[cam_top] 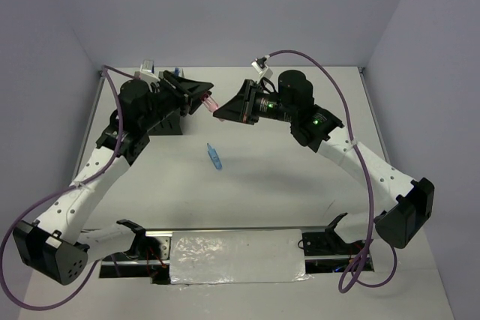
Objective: Sort the stationery into containers
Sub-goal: Close the pen cap on the pen.
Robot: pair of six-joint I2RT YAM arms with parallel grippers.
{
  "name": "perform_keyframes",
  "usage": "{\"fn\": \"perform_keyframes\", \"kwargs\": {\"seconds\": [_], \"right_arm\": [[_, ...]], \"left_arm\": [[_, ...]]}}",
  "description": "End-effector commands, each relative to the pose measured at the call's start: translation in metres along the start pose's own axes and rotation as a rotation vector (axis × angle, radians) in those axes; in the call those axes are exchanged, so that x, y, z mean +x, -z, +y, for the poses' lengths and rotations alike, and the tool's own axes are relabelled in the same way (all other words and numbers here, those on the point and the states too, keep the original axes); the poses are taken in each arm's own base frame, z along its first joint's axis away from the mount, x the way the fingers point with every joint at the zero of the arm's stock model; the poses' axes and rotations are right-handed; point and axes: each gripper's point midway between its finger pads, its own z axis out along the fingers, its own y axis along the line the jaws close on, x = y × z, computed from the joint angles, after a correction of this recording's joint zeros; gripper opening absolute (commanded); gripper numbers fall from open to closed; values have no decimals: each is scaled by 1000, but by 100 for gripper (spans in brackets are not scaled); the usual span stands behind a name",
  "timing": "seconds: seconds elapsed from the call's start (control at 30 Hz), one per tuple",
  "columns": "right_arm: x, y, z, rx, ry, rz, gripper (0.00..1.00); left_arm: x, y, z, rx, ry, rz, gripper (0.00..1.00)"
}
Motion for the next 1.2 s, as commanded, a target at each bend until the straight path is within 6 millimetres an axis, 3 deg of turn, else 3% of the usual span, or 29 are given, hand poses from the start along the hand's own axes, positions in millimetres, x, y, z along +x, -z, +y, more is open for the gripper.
{"fn": "perform_keyframes", "kwargs": {"seconds": [0.0, 0.27, 0.3, 0.5, 0.97, 1.17], "right_arm": [[-6, 7, 14, -22, 39, -21, 0], [-7, 7, 14, -26, 43, -26, 0], [-7, 7, 15, -33, 45, -28, 0], [-19, 5, 28, -68, 57, -58, 0], [-49, -24, 44, -113, 60, -91, 0], [-73, -48, 50, -123, 80, -111, 0]], "left_arm": [[-1, 15, -42, 127, -71, -12, 46], [0, 15, -40, 122, -80, 1, 28], [2, 14, -39, 121, -81, 11, 21], [3, 14, -35, 111, -83, 14, 0], [18, 15, -34, 150, -123, 77, 0], [50, 20, -26, 141, -176, 150, 0]]}}
